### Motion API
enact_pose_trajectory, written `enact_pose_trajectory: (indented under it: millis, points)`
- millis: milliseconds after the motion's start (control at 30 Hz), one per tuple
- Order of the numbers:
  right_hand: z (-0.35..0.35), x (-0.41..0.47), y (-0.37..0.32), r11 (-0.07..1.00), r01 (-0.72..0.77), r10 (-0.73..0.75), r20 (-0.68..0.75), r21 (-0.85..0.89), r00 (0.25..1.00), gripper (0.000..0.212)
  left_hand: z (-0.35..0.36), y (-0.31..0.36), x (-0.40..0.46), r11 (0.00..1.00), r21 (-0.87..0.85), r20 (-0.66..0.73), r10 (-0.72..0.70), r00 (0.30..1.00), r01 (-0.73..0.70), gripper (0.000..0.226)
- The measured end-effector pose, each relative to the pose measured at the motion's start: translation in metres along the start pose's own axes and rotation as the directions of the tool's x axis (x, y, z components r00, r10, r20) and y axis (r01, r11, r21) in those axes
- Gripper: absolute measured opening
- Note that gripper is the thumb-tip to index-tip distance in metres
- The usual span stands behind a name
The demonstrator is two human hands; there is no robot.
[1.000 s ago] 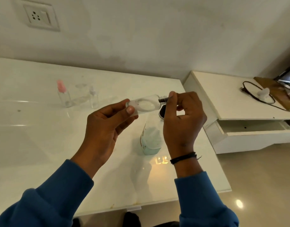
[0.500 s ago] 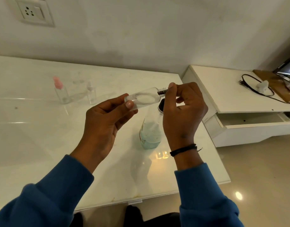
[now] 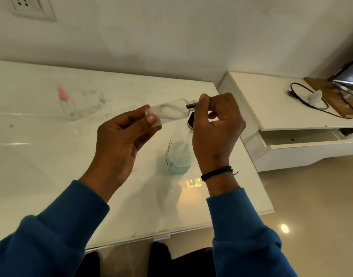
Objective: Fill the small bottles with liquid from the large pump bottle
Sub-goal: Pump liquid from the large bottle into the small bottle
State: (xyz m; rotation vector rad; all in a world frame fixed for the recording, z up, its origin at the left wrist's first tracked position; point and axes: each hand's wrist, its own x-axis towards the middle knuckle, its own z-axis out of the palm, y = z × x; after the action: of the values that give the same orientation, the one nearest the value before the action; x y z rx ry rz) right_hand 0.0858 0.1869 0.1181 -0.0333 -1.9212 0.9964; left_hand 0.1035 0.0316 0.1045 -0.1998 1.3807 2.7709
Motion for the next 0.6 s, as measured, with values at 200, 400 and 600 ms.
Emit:
enact_pose_trajectory:
  millis: [200,400,600]
  points:
    - [-0.001,0.009,-0.004,0.999,0.016,-0.016,-0.012,-0.035,1.000,0.034,0.000,-0.001,0.000,1.000,0.010,0.017,-0.007,1.000,0.007,0.042]
    - [0.001,0.005,-0.004,1.000,-0.006,0.006,0.003,-0.010,1.000,0.035,-0.002,-0.001,0.000,1.000,0.007,0.006,-0.013,1.000,0.013,0.039]
    - [0.004,0.009,-0.008,0.997,-0.071,0.072,-0.040,0.011,0.997,0.039,0.000,-0.003,0.000,1.000,-0.018,0.007,-0.017,1.000,0.017,0.037]
